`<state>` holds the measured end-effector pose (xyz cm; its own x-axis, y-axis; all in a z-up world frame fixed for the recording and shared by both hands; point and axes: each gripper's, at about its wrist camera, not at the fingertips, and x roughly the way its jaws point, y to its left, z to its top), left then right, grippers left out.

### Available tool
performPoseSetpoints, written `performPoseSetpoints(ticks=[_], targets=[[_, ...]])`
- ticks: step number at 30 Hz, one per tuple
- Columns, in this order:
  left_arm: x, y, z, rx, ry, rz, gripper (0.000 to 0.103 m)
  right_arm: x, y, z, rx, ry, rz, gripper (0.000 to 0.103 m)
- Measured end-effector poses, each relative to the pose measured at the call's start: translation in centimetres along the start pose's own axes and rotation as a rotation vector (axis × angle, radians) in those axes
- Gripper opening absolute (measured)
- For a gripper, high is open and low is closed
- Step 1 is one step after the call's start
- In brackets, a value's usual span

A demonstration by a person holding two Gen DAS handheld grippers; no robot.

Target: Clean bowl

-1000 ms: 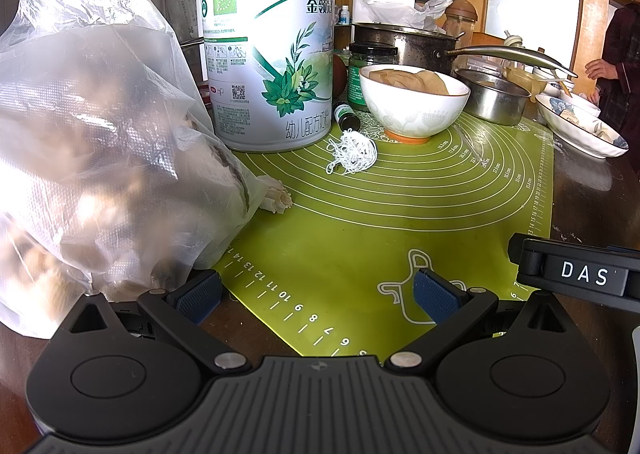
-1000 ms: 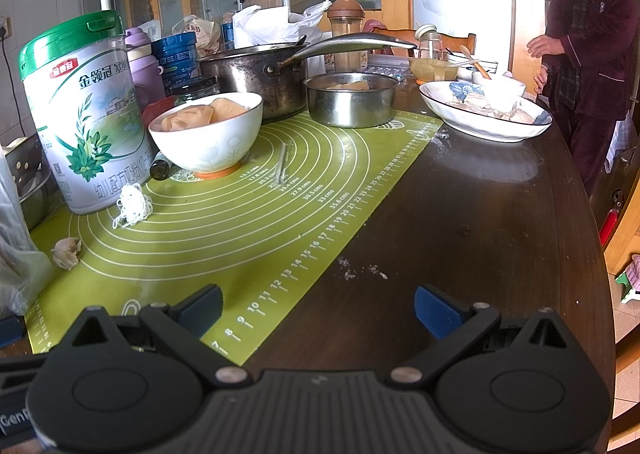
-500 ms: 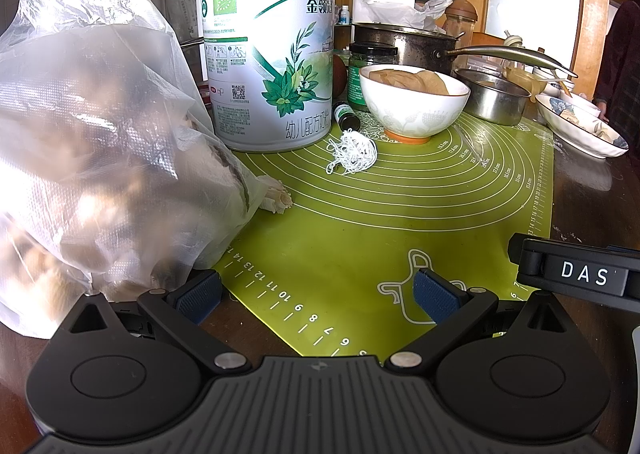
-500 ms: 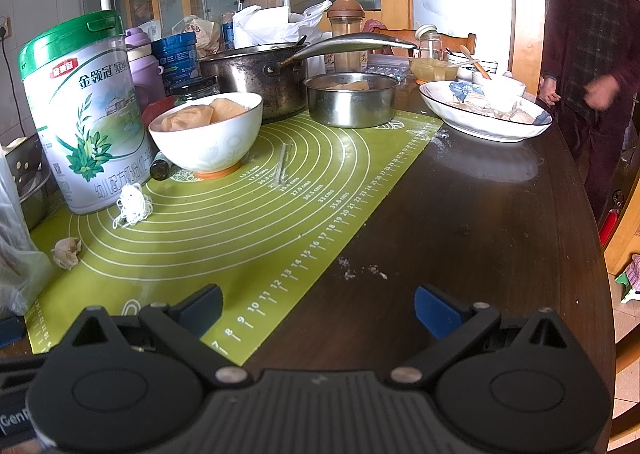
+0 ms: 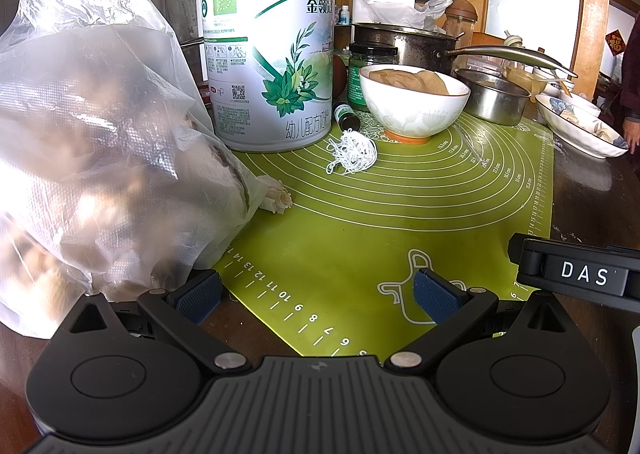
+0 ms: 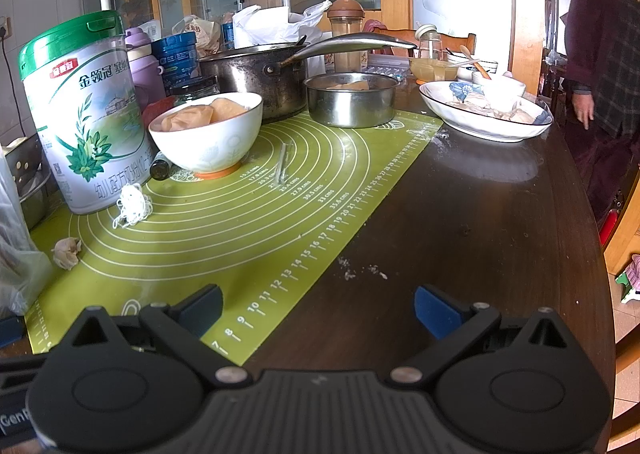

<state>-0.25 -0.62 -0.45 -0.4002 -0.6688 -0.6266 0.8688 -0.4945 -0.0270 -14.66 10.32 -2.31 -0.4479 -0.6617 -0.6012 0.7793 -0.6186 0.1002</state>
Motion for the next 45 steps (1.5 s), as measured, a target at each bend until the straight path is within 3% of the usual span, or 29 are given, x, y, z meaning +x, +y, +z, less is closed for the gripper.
performPoseSetpoints(ticks=[45], targets=[[-0.01, 0.02, 0.0, 0.0, 0.0, 0.0, 0.103, 0.02, 0.04, -0.01, 0.0, 0.0, 0.0, 0.103]])
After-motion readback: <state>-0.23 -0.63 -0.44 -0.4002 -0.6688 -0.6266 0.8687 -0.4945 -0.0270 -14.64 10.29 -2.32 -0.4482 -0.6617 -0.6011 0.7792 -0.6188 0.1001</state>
